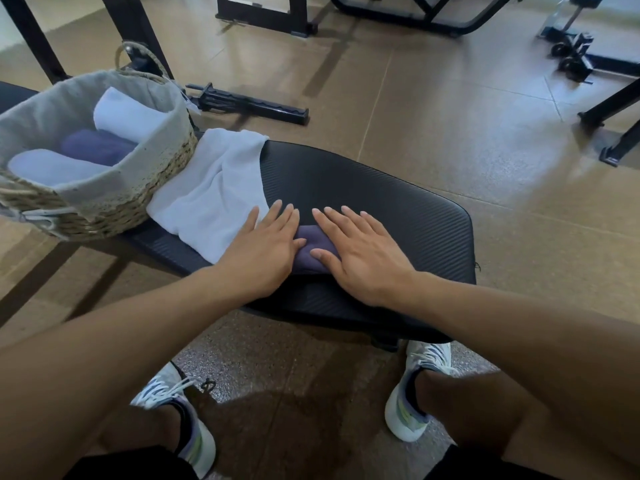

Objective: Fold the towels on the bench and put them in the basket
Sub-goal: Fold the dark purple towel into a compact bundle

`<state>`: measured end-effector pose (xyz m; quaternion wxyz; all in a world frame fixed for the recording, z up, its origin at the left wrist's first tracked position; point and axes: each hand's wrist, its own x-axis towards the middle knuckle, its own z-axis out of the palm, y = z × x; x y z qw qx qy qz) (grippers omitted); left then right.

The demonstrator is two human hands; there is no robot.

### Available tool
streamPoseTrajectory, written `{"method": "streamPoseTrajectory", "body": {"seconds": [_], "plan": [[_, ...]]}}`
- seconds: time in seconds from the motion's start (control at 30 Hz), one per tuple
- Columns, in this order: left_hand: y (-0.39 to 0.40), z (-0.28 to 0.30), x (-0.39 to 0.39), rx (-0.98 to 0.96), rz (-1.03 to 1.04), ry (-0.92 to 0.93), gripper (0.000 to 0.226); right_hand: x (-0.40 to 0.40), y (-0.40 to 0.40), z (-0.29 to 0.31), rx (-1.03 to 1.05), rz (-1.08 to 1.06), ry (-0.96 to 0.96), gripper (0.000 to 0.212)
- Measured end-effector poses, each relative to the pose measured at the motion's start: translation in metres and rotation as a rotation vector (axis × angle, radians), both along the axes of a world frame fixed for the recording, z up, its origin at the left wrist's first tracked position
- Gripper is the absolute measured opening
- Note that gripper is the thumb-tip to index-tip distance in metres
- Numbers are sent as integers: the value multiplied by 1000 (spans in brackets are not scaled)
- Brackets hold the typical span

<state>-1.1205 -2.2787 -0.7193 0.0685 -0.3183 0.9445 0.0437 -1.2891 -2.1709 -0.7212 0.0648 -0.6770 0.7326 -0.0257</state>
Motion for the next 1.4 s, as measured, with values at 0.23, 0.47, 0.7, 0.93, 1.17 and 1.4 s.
{"method": "streamPoseTrajectory", "body": {"seconds": [0.23,0.47,0.7,0.93,1.17,1.4], "plan": [[0,-7,3,-51,-4,21,61,-5,-5,-6,-20,18,26,68],[-2,-9,3,-3,0,64,71,-6,-5,0,-4,28,-28,67],[-1,7,3,85,34,140,62,-20,-9,27,140,35,-253,74],[-8,30,-1,167,111,372,54,-47,1,47,57,-164,-360,71],[-6,30,-1,206,86,419,56,-58,7,52,159,-222,-363,76],[0,26,-4,166,-31,332,53,-60,4,51,244,-163,-326,58]]}}
